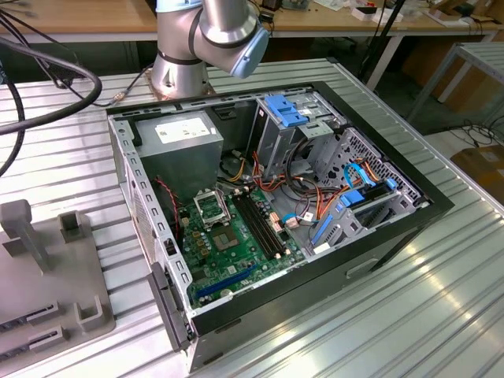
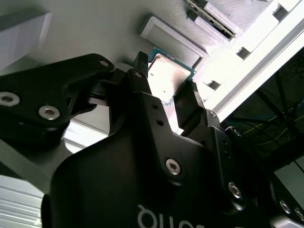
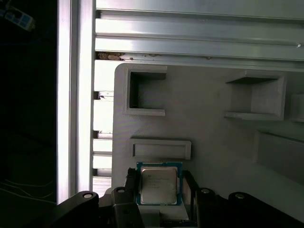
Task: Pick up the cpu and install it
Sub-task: 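Pick up the cpu and move it towards the insertion slot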
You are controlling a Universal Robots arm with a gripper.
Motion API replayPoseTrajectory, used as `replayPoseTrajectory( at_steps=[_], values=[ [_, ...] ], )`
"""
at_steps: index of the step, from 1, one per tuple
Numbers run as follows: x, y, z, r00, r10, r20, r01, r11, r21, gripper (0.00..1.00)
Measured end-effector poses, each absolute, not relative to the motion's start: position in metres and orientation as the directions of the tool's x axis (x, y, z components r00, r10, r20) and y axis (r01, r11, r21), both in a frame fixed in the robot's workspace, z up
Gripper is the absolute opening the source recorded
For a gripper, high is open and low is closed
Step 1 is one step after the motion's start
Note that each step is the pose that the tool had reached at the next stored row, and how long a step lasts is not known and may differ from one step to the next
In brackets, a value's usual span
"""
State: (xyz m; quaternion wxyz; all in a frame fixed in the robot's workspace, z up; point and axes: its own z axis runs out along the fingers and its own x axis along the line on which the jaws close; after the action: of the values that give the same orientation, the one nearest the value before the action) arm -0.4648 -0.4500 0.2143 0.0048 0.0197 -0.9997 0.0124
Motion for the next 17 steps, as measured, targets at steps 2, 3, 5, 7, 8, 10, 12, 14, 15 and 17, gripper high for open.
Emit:
replayPoseTrajectory(
  at_steps=[2, 3, 5, 7, 8, 10, 12, 14, 15, 17],
  values=[
    [-0.4648, -0.45, 0.2144, -0.999, -0.039, 0.01, -0.039, 0.999, -0.025, 0.47],
    [-0.4648, -0.45, 0.2144, -0.999, -0.039, 0.011, -0.04, 0.999, -0.025, 0.47],
    [-0.4648, -0.45, 0.2146, -0.999, -0.039, 0.011, -0.04, 0.999, -0.025, 0.47],
    [-0.4649, -0.45, 0.2161, -0.999, -0.039, 0.011, -0.04, 0.999, -0.025, 0.47],
    [-0.4648, -0.45, 0.2172, -0.999, -0.039, 0.011, -0.04, 0.999, -0.025, 0.47],
    [-0.4648, -0.45, 0.2182, -0.999, -0.039, 0.01, -0.04, 0.999, -0.025, 0.47],
    [-0.4648, -0.45, 0.2188, -0.999, -0.039, 0.01, -0.04, 0.999, -0.025, 0.47],
    [-0.4648, -0.45, 0.2196, -0.999, -0.039, 0.01, -0.04, 0.999, -0.025, 0.47],
    [-0.4648, -0.45, 0.2198, -0.999, -0.039, 0.01, -0.04, 0.999, -0.025, 0.47],
    [-0.4648, -0.4501, 0.2209, -0.999, -0.039, 0.011, -0.04, 0.999, -0.025, 0.47]
  ],
)
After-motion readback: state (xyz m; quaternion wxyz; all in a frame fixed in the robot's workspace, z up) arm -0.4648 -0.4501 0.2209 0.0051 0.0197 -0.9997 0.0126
